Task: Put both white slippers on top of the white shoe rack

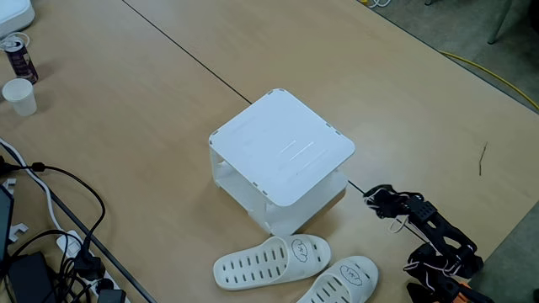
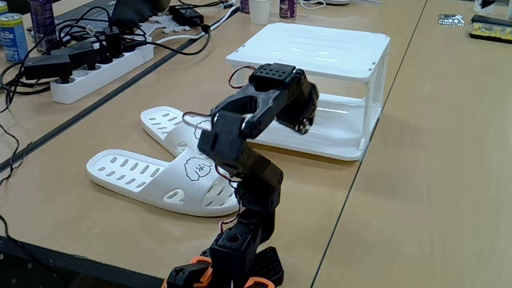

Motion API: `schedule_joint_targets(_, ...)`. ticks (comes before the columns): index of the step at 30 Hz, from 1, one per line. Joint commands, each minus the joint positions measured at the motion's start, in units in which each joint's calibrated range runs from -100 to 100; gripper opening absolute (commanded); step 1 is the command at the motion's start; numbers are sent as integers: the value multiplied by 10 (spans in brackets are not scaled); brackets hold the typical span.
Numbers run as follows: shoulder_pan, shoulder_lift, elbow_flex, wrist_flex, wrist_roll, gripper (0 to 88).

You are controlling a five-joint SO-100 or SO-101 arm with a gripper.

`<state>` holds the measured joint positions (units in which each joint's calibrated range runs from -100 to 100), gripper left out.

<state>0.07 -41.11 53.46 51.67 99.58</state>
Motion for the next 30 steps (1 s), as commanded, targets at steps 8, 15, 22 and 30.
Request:
schedule_joint_targets(8, -121, 140, -33, -3, 4, 8)
schedule_joint_targets(15, -161, 231, -41, -27, 4, 8)
schedule_joint_targets(22, -202, 267, -29, -27, 4, 8)
schedule_joint_targets(30, -314, 259, -5, -27, 4, 8)
